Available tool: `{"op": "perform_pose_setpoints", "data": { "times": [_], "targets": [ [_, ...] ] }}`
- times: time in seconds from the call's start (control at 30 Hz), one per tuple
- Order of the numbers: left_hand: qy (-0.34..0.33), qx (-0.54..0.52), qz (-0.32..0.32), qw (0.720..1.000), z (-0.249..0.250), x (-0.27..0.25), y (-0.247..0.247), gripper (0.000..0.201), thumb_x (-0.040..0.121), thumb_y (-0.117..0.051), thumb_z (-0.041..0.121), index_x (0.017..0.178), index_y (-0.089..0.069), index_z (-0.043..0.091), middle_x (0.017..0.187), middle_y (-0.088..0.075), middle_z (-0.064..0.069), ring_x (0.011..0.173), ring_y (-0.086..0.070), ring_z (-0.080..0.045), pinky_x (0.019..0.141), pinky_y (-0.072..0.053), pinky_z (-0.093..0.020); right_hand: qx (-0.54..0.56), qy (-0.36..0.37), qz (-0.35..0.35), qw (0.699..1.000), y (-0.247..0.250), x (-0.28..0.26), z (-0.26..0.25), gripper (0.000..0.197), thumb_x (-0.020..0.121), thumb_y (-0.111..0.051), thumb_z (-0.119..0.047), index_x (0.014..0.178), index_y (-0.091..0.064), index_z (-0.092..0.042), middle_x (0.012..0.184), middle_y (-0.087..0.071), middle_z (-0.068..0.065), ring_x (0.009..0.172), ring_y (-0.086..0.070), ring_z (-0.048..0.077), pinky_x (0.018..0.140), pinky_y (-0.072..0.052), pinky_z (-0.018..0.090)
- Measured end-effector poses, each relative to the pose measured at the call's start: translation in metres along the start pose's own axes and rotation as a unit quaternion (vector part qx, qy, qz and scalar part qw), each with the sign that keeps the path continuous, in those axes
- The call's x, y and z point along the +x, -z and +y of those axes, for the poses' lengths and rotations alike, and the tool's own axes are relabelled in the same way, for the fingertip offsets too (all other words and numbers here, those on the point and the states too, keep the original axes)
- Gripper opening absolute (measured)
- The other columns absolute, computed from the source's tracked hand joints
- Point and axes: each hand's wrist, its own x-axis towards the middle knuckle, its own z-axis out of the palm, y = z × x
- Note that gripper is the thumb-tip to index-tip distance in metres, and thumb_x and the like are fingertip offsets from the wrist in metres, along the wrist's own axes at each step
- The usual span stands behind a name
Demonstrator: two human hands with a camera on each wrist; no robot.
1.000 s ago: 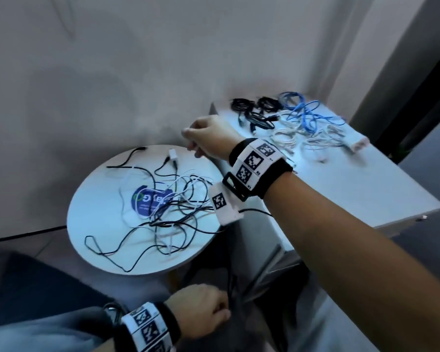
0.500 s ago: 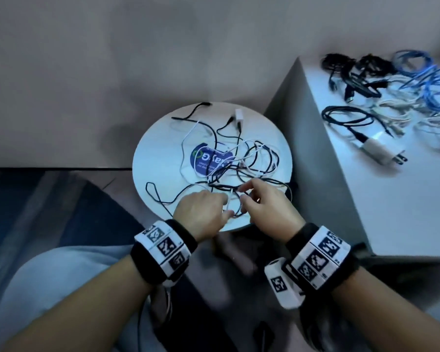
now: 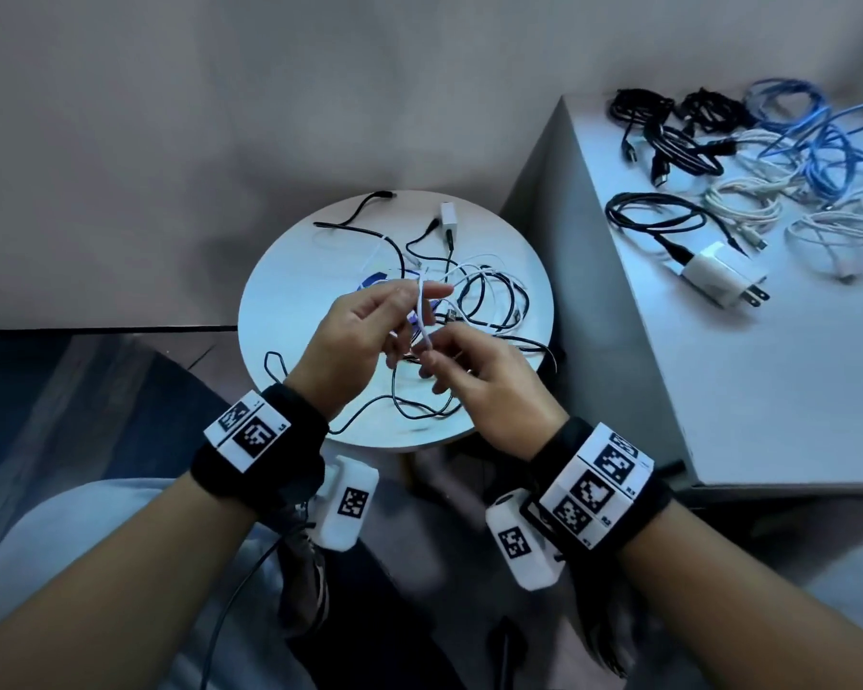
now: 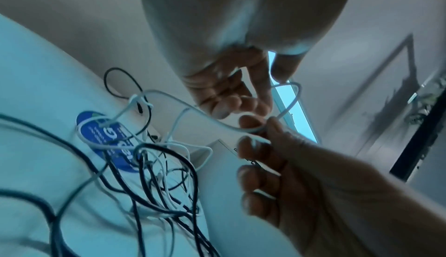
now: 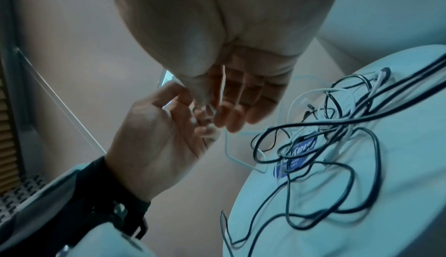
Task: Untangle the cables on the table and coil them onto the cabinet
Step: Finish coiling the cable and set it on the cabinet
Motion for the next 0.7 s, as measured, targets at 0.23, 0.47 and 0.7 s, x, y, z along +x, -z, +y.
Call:
{"op": "perform_pose_setpoints", "data": {
  "times": [0.23, 0.47, 0.7],
  "targets": [
    [-0.037, 0.249, -0.076, 0.965, -0.005, -0.003, 0.009, 0.017, 0.094, -0.058, 0.030, 0.104, -0.071, 0.030, 0.084, -0.068, 0.013, 0.058, -0.051, -0.023, 0.059, -0.045, -0.033, 0.186, 0.025, 0.071, 0.980, 0.013, 0.009, -0.010, 0.010, 0.099, -0.056, -0.001, 0.096, -0.066, -0.002, 0.080, -0.068, 0.005, 0.066, -0.065, 0.011, 0.063, -0.049, 0.016],
    [-0.029, 0.494, 0.251, 0.832, -0.017, 0.009, 0.037, 0.027, 0.098, -0.056, 0.045, 0.097, -0.070, 0.021, 0.094, -0.067, 0.002, 0.084, -0.064, -0.027, 0.073, -0.046, -0.036, 0.207, -0.058, 0.110, 0.970, 0.009, 0.012, -0.012, 0.016, 0.102, -0.054, -0.011, 0.089, -0.062, -0.008, 0.073, -0.067, 0.002, 0.056, -0.060, 0.019, 0.053, -0.045, 0.023],
    [-0.095, 0.366, 0.303, 0.875, -0.016, 0.015, 0.036, 0.031, 0.100, -0.058, 0.034, 0.084, -0.065, 0.008, 0.087, -0.056, -0.007, 0.071, -0.053, -0.019, 0.068, -0.044, -0.033, 0.049, -0.165, 0.038, 0.984, 0.015, 0.014, -0.008, 0.042, 0.100, -0.057, -0.032, 0.068, -0.065, -0.006, 0.046, -0.056, 0.001, 0.040, -0.050, 0.015, 0.053, -0.041, 0.029]
  ]
}}
